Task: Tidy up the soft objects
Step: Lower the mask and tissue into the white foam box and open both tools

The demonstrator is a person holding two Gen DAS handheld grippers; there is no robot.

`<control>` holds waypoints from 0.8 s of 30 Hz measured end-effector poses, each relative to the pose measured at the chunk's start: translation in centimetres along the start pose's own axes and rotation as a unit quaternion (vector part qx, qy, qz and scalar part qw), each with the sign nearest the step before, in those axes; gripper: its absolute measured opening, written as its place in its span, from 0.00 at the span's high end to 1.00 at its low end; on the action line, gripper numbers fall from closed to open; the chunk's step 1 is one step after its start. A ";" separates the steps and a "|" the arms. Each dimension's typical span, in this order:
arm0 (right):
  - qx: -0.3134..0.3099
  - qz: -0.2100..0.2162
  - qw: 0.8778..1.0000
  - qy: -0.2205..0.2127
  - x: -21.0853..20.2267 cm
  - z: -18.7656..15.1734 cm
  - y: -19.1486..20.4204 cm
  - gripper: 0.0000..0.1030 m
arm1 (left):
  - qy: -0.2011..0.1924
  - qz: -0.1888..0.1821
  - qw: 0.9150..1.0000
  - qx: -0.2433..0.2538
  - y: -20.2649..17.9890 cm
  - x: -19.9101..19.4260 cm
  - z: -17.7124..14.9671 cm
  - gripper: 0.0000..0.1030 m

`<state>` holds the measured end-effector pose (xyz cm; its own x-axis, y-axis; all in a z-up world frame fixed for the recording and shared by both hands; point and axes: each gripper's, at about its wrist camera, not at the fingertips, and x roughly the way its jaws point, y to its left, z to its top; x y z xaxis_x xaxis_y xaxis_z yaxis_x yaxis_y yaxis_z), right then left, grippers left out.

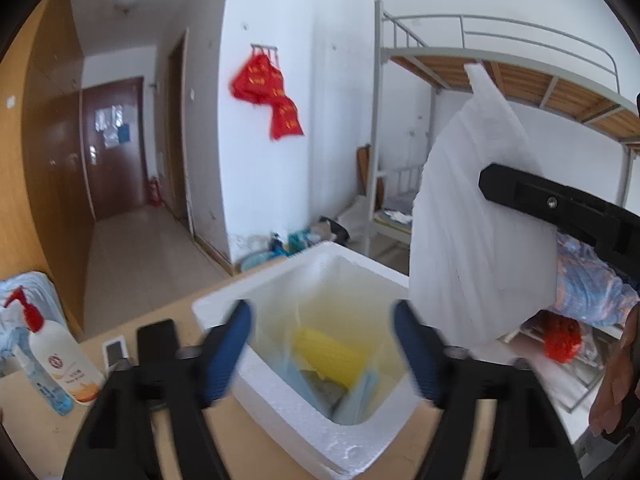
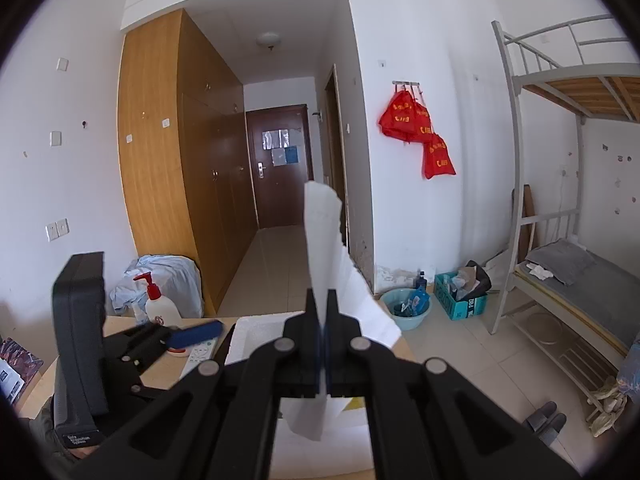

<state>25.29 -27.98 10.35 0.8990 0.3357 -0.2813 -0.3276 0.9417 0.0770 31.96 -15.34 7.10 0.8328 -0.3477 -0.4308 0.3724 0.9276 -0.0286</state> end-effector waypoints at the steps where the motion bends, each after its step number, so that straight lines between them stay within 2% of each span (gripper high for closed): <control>1: 0.000 0.000 1.000 0.000 0.1 0.0 0.0 0.97 | -0.004 0.006 1.000 0.002 0.0 -0.1 0.0 0.18; 3: 0.000 0.001 1.000 0.002 0.3 0.2 -0.1 0.97 | -0.004 0.013 1.000 0.003 0.2 -0.2 0.0 0.12; 6: -0.001 0.003 1.000 0.003 0.6 0.3 -0.2 0.97 | -0.008 0.019 1.000 -0.006 0.7 -0.5 0.0 0.10; 17: -0.014 0.015 1.000 -0.013 2.5 1.8 0.3 0.97 | -0.027 0.052 0.998 -0.009 2.3 -1.3 0.7 0.10; 24: -0.002 0.030 0.999 0.026 5.5 -0.1 -0.1 0.97 | -0.032 0.071 0.996 -0.036 4.6 -1.8 1.0 0.10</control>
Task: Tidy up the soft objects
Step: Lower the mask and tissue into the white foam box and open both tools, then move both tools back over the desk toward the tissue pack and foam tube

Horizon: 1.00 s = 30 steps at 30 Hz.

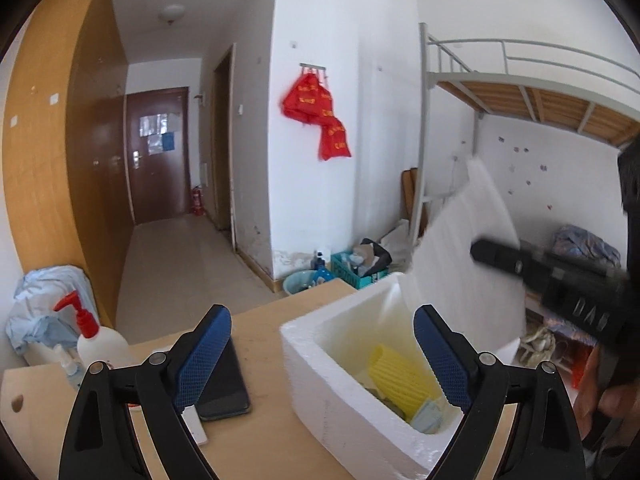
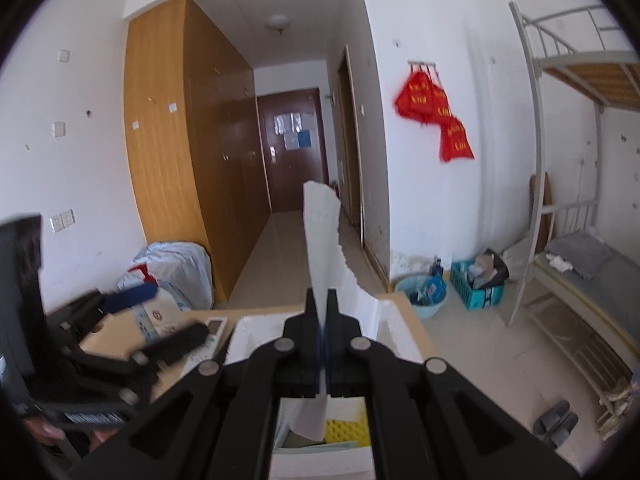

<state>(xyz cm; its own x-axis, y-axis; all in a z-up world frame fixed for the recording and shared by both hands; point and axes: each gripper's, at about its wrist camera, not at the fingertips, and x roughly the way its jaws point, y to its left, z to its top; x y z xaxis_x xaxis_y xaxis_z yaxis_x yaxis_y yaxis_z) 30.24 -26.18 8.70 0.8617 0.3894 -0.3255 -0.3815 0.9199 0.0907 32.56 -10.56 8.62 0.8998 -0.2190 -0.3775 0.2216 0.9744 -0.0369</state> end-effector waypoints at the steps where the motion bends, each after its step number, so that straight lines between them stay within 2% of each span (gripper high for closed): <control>1: 0.003 -0.002 1.000 0.008 0.5 -0.3 -0.1 0.97 | 0.000 0.000 1.000 -0.003 0.3 0.0 0.1 0.10; 4: 0.014 0.005 1.000 0.023 1.2 -0.9 -0.4 0.93 | -0.003 0.006 1.000 -0.013 1.0 0.0 0.3 0.10; 6: 0.018 0.005 0.999 0.035 1.7 -1.3 -0.5 0.72 | -0.001 0.007 1.000 -0.016 1.2 0.0 0.4 0.10; 7: 0.023 0.007 0.999 0.042 1.9 -1.6 -0.6 0.46 | -0.002 0.007 1.000 -0.017 1.2 -0.1 0.3 0.10; 8: 0.025 0.006 0.998 0.049 2.2 -1.7 -0.6 0.33 | -0.002 0.008 1.000 -0.018 1.3 -0.2 0.3 0.10; 10: 0.014 -0.004 0.997 0.071 2.7 -2.3 -0.2 0.32 | -0.004 0.007 1.000 -0.019 1.3 -0.3 0.3 0.10; 15: -0.002 -0.005 0.998 0.070 1.9 -2.6 0.6 0.29 | -0.006 0.005 1.000 -0.019 1.4 -0.5 0.4 0.10; 21: 0.005 -0.010 0.998 0.063 1.1 -2.5 0.2 0.28 | -0.013 0.003 1.000 -0.020 1.4 -1.2 0.6 0.10; 26: 0.007 -0.010 0.998 0.060 0.4 -2.5 0.2 0.14 | -0.013 0.003 1.000 -0.022 1.3 -2.0 0.6 0.10; 30: 0.011 -0.009 0.999 0.053 -0.6 -2.4 0.3 0.09 | -0.012 0.012 1.000 -0.019 1.0 -3.5 0.8 0.10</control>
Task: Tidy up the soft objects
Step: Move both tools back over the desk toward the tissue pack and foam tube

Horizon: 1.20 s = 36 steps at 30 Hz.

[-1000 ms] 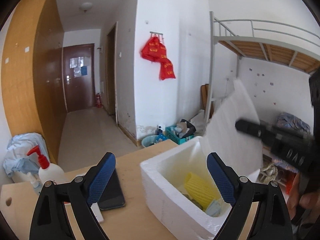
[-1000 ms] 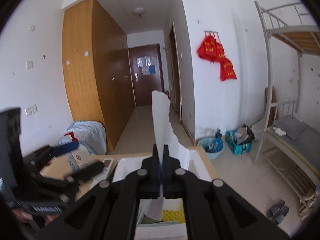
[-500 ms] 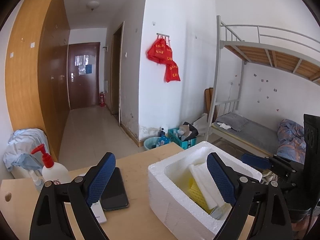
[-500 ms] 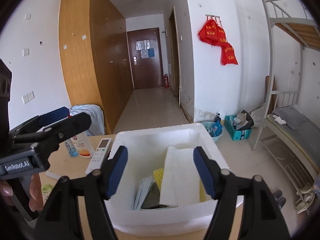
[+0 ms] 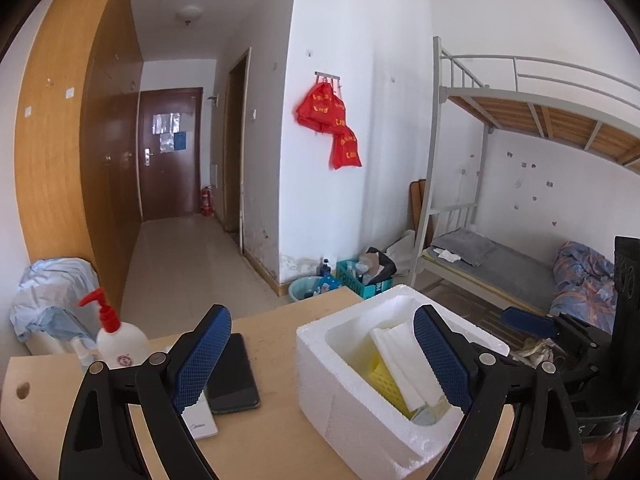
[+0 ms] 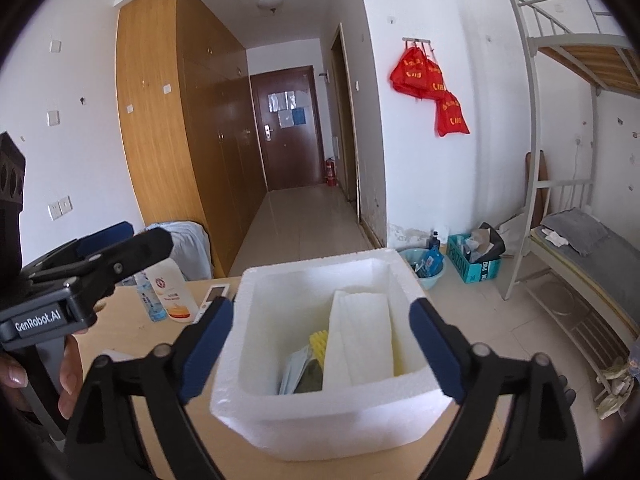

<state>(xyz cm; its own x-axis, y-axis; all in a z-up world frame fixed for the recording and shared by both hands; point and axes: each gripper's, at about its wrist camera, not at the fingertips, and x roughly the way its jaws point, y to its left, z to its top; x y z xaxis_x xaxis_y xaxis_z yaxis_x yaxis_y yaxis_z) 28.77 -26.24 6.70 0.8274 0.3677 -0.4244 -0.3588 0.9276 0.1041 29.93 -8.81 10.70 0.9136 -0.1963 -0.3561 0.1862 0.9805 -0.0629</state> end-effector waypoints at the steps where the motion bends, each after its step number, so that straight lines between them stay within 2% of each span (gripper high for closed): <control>1: 0.002 0.001 1.000 -0.002 -0.4 0.0 0.0 0.08 | -0.002 0.002 1.000 0.002 -0.1 -0.6 0.1 0.10; 10: 0.002 0.026 0.999 -0.042 -5.3 0.0 1.7 0.07 | -0.028 0.033 0.999 0.000 0.1 -7.5 -0.1 0.10; 14: -0.002 0.042 0.997 -0.059 -7.5 -0.6 3.1 0.00 | -0.037 0.050 0.998 -0.005 0.6 -10.8 -0.7 0.10; 16: -0.002 0.050 0.997 -0.066 -8.2 -0.8 3.8 0.00 | -0.043 0.061 0.997 -0.007 1.1 -12.6 -1.1 0.10; 25: -0.016 0.071 0.995 -0.064 -9.9 -2.3 8.1 0.00 | -0.070 0.103 0.992 -0.027 4.5 -21.1 -3.8 0.06; 27: -0.020 0.078 0.994 -0.067 -10.3 -2.5 9.1 0.00 | -0.073 0.108 0.991 -0.024 4.7 -22.1 -4.0 0.06; 30: -0.032 0.084 0.993 -0.072 -11.0 -2.8 10.8 0.00 | -0.084 0.118 0.989 -0.021 5.2 -24.4 -4.9 0.00; 36: -0.053 0.103 0.990 -0.074 -12.2 -3.6 13.8 0.00 | -0.096 0.131 0.987 -0.019 5.8 -27.7 -6.5 0.00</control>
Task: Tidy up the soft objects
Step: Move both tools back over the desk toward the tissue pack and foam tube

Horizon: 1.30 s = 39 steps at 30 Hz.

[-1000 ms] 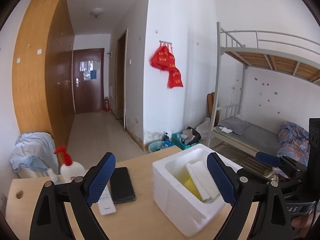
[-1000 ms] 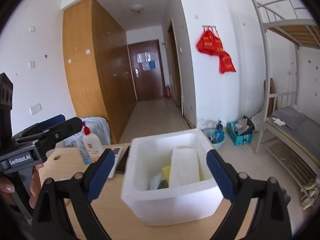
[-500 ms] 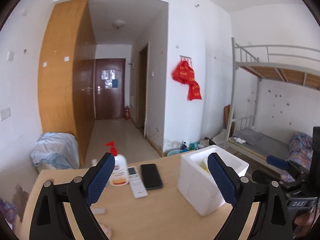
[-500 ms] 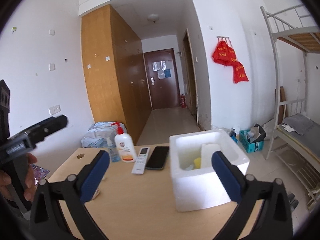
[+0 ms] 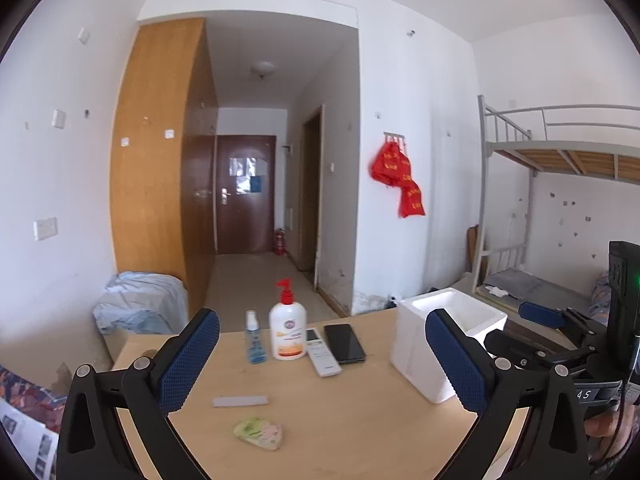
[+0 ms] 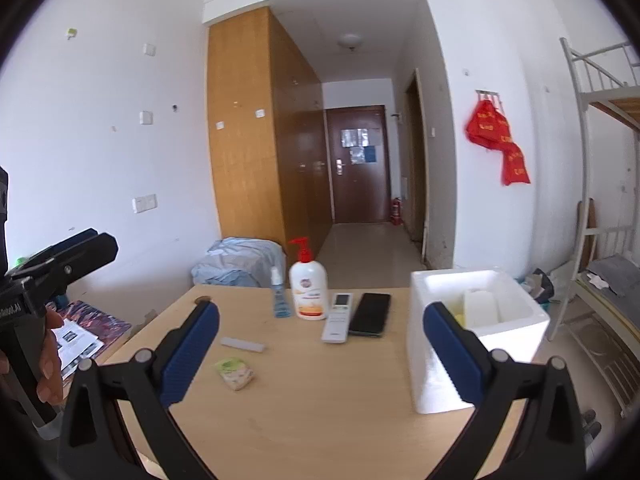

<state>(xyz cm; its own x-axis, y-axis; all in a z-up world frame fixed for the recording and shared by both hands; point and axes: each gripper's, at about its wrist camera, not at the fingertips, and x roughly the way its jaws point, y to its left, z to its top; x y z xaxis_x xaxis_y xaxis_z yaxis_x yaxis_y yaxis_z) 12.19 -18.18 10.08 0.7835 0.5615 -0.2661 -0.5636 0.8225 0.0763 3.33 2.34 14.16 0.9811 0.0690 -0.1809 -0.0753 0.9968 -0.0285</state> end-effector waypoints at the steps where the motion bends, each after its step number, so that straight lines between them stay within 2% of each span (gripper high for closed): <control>1: -0.002 0.004 1.000 0.000 -0.1 -0.1 0.4 0.00 | -0.002 0.005 1.000 0.002 0.3 -0.5 -0.2 0.00; 10: -0.035 0.047 0.998 0.012 1.2 -0.8 4.3 0.00 | 0.003 0.055 0.998 0.004 2.4 -2.3 -1.8 0.00; 18: -0.037 0.080 0.996 0.023 2.7 -1.4 5.9 0.00 | 0.013 0.088 0.996 -0.009 4.7 -2.8 -3.2 0.00; 29: -0.047 0.122 0.990 0.058 5.9 -3.2 7.1 0.00 | 0.059 0.108 0.992 -0.023 6.7 0.5 -6.4 0.00; 39: -0.047 0.135 0.984 0.105 9.9 -4.7 7.3 0.00 | 0.104 0.108 0.988 -0.049 8.7 4.3 -9.3 0.00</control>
<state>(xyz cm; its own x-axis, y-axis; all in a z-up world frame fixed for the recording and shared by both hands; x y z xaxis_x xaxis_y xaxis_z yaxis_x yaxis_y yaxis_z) 14.57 -7.06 3.51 0.5368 0.7189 -0.4416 -0.7725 0.6292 0.0853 5.19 10.92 3.95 0.8836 0.2585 -0.3905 -0.3048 0.9505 -0.0604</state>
